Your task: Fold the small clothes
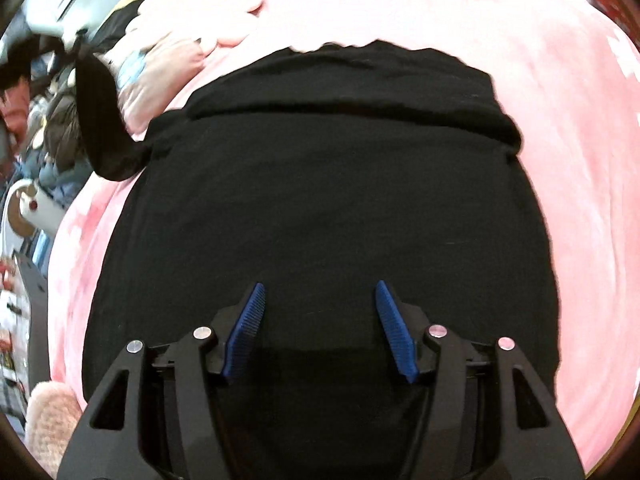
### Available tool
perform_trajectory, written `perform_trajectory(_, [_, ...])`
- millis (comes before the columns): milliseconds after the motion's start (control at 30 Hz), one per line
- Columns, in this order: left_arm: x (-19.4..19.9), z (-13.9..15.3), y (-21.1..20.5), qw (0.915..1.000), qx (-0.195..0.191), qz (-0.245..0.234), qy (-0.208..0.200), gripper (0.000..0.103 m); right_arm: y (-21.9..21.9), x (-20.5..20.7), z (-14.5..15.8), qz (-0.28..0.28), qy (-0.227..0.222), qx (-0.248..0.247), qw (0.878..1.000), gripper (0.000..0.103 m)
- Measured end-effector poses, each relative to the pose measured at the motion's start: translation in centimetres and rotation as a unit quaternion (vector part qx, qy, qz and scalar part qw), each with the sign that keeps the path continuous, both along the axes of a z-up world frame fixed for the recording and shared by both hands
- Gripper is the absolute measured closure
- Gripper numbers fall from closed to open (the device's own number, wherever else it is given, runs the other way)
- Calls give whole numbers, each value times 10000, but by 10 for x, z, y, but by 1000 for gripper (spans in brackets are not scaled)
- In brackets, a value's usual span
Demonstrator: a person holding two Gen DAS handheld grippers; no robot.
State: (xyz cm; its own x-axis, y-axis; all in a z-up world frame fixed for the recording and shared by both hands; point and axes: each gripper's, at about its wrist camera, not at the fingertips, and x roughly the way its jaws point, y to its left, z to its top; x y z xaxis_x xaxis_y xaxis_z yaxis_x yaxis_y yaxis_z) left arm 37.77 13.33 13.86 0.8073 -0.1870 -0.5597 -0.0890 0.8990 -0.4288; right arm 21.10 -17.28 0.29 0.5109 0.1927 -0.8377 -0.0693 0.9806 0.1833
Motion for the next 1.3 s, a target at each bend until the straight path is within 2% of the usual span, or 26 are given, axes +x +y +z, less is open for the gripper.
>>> perform_trajectory(67, [6,6,-75,9972,-51,-744,-57,101,-15,-1,2,-129,-13,34,9999,46])
perform_trajectory(133, [8,-3,-139,9915,-81,-1294,68,98,-32,-3,2,-257,-8,-15,9997,45])
perform_trajectory(167, [9,-16,-174,9876,38,-1556,219,89,-42,-4,2,-330,-2,-28,9995,45])
perform_trajectory(200, [11,-34,-205,9831,255,-1750,474,63,-50,-5,2,-389,11,-43,9992,44])
perform_trajectory(233, [14,-48,-223,9805,425,-1799,662,52,-63,-7,2,-499,27,-64,9987,44])
perform_trajectory(267, [12,-70,-243,9785,575,-1761,904,47,-73,-8,2,-567,34,-56,9984,44])
perform_trajectory(333, [1,-99,-263,9732,704,-1853,1164,47,-95,-9,5,-721,6,-67,9974,44])
perform_trajectory(367, [-5,-111,-267,9713,900,-1803,1267,47,-104,-8,8,-753,-32,-93,9971,44])
perform_trajectory(400, [-16,-123,-268,9680,1114,-1796,1354,45,-112,-5,12,-760,-74,-97,9970,44])
perform_trajectory(500, [-48,-144,-252,9616,1410,-1713,1613,35,-126,17,22,-754,-123,182,9969,44])
perform_trajectory(633, [-84,-164,-212,9550,1822,-1373,1895,33,-124,71,39,-604,-371,594,9957,44])
perform_trajectory(700, [-100,-168,-189,9548,1709,-1241,2092,32,-110,104,39,-463,-387,706,9957,44])
perform_trajectory(800, [-112,-171,-159,9558,1502,-1046,2301,32,-86,143,28,-262,-228,537,9980,45])
perform_trajectory(900, [-125,-172,-135,9573,1421,-875,2361,31,-78,169,4,-508,43,354,9981,46])
perform_trajectory(967, [-130,-174,-121,9594,1302,-777,2377,31,-75,175,-8,-560,150,347,9977,57])
perform_trajectory(1033, [-130,-174,-111,9622,1180,-661,2362,31,-67,175,-8,-433,103,299,9986,90])
perform_trajectory(1067, [-132,-174,-108,9632,1150,-653,2338,31,-60,176,0,-297,42,338,9990,97])
perform_trajectory(1133, [-132,-175,-104,9627,1184,-642,2347,31,-52,175,32,-91,-437,385,9983,98])
perform_trajectory(1200, [-130,-175,-106,9623,1208,-663,2345,31,-56,170,77,-113,-1071,438,9932,98])
perform_trajectory(1267, [-128,-177,-107,9619,1224,-661,2354,31,-69,168,97,-299,-1398,378,9890,98])
perform_trajectory(1300, [-129,-178,-106,9617,1224,-670,2358,31,-74,170,96,-396,-1407,188,9891,98])
